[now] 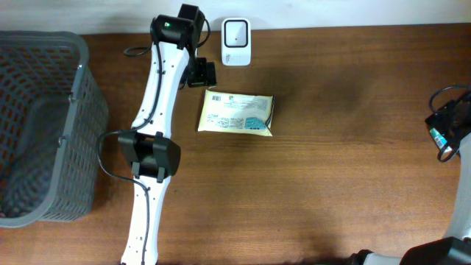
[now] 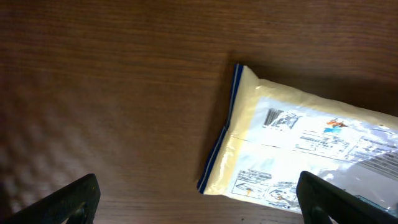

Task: Scan the item barcode
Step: 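Grasp the cream bag with the right gripper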

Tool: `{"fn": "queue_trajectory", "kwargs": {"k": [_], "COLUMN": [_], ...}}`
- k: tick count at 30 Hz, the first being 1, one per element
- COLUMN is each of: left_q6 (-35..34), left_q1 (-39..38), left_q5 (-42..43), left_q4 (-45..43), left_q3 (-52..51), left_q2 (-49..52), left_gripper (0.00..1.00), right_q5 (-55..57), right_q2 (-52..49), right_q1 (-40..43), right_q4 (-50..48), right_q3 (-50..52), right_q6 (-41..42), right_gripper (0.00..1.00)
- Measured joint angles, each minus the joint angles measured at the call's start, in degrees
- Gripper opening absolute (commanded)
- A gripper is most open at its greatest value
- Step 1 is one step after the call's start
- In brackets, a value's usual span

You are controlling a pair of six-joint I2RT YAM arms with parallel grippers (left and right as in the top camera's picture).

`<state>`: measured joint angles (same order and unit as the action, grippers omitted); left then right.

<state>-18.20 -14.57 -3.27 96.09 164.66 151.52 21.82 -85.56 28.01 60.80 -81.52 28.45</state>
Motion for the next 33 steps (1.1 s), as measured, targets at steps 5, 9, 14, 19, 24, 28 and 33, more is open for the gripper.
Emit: {"fn": "queue_trajectory", "kwargs": {"k": [5,9,14,19,24,28,33], "left_q6": [0.02,0.07,0.15,0.15,0.15,0.15,0.15], "left_q1": [0.09,0.26,1.64,1.79,2.49,2.47,2.49], "left_q5": [-0.02,0.04,0.92,-0.24,-0.44,-0.42,-0.42], "left_q4": [-0.02,-2.54,-4.85,-0.48,-0.11,-0.17,-0.17], "left_q3": [-0.04,-0.17,-0.35,-0.52,-0.55,-0.55,-0.55], "left_q2": [0.02,0.02,0.20,0.24,0.24,0.24,0.24], "left_gripper": [0.99,0.99,0.99,0.99,0.99,0.99,0.99], "right_q5": [-0.46,-28.39,-46.47,-47.89,-45.92,-44.59,-45.33], "right_q2": [0.00,0.00,-11.96,-26.49,-26.49,-26.49,-30.58], "right_q1": [0.00,-0.59,-21.09,-37.27,-40.24,-40.59,-43.41], "right_q4": [-12.96,-13.07,-13.94,-23.74,-27.04,-33.46,-38.93], "right_q3": [0.39,0.42,5.77,6.23,6.23,6.34,6.38], "right_q6": [0.31,0.74,-7.80,-6.25,-5.88,-5.75,-1.77], "right_gripper": [0.98,0.99,0.98,0.99,0.99,0.99,0.81]}}
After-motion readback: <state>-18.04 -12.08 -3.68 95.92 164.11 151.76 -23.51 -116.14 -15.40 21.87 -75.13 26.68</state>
